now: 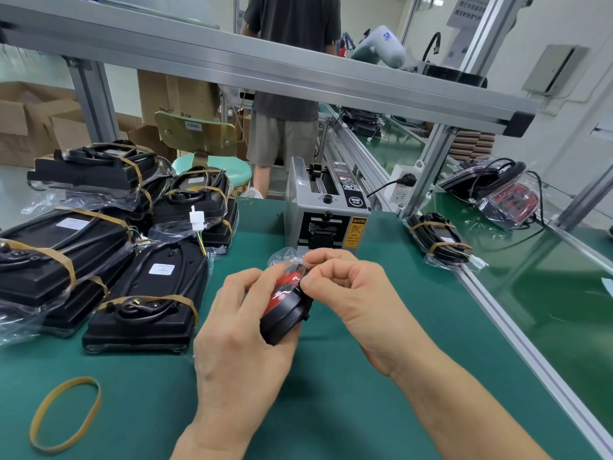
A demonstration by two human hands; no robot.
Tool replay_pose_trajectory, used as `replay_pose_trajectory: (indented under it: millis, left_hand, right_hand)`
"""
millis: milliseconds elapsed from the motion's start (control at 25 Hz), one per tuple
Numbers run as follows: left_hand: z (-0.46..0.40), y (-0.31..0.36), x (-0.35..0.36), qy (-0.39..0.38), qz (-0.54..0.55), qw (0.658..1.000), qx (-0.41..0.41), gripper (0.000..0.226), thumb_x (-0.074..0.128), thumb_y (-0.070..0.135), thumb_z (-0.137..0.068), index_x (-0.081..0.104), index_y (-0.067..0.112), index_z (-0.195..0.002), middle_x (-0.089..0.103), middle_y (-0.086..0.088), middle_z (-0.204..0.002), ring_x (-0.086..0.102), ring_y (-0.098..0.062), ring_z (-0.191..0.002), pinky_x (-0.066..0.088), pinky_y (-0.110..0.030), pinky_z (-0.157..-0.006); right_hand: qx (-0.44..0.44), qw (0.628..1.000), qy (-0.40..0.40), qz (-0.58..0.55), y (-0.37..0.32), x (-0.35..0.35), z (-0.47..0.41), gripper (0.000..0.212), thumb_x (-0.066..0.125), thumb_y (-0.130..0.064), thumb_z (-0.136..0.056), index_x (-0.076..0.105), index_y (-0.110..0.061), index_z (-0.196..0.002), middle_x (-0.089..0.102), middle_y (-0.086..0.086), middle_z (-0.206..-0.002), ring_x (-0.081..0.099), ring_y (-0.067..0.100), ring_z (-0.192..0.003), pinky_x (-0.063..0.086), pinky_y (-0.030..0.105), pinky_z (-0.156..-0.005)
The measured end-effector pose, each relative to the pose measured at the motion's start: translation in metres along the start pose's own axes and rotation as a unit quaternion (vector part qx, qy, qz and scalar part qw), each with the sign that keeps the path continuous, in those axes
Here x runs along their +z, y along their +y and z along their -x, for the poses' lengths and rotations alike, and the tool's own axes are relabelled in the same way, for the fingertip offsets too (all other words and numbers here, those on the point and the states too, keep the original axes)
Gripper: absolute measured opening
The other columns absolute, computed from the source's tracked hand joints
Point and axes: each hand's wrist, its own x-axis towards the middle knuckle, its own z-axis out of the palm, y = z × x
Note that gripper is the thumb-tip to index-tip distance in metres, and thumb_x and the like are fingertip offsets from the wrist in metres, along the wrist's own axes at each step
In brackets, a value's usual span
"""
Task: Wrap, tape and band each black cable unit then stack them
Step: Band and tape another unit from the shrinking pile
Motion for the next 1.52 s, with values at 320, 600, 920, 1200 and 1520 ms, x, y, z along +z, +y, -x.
replay_pose_trajectory:
  millis: [320,600,920,1200,1520]
  left_hand:
    - [0.002,0.002,0.003,0.008,0.001,1.0,0.015,0.067,0.088,0.004,-0.054,0.067,0.016,-0.116,0.061,-0.001,-0.103,0.064,-0.024,-0.085,0.056,-0.039,-0.067]
    - [0.002,0.003,0.004,0.009,0.003,1.0,0.013,0.067,0.088,0.004,-0.054,0.067,0.018,-0.116,0.061,-0.001,-0.102,0.064,-0.024,-0.085,0.055,-0.038,-0.068]
    - [0.0,0.0,0.0,0.0,0.03,0.999,-0.015,0.068,0.086,0.001,-0.055,0.066,0.018,-0.118,0.06,0.002,-0.104,0.063,-0.02,-0.088,0.045,-0.023,-0.08]
    - [0.003,-0.004,-0.001,0.007,0.1,0.995,-0.001,0.062,0.08,0.013,-0.06,0.064,0.028,-0.118,0.057,0.007,-0.104,0.06,-0.009,-0.094,0.047,-0.022,-0.085]
    - [0.003,-0.042,-0.029,-0.016,0.416,0.901,-0.118,0.089,0.084,-0.005,-0.027,0.072,0.028,-0.108,0.069,0.004,-0.105,0.067,-0.01,-0.094,0.052,-0.018,-0.082]
  right_hand:
    - [-0.032,0.998,0.046,0.042,0.006,0.003,0.004,0.036,0.067,0.002,-0.077,0.063,-0.022,-0.051,0.059,-0.008,-0.105,0.06,-0.002,-0.075,0.044,0.012,-0.069]
    - [0.036,0.993,0.07,-0.088,0.011,0.005,0.004,0.027,0.063,0.007,-0.077,0.063,-0.018,-0.085,0.065,-0.003,-0.103,0.065,0.0,-0.095,0.049,0.014,-0.077]
    - [0.07,0.985,0.034,-0.155,0.012,0.017,0.007,0.029,0.065,-0.003,-0.085,0.059,-0.015,-0.11,0.065,-0.003,-0.106,0.06,0.001,-0.096,0.047,0.015,-0.082]
    - [0.019,0.998,-0.035,-0.038,0.019,0.008,0.014,0.044,0.074,-0.02,-0.075,0.057,-0.027,-0.115,0.061,-0.011,-0.12,0.054,-0.002,-0.11,0.039,0.008,-0.09]
    - [-0.075,0.992,-0.098,0.032,-0.018,-0.081,-0.016,0.034,0.076,-0.019,-0.073,0.068,-0.021,-0.107,0.071,-0.005,-0.105,0.065,0.008,-0.099,0.052,0.019,-0.08]
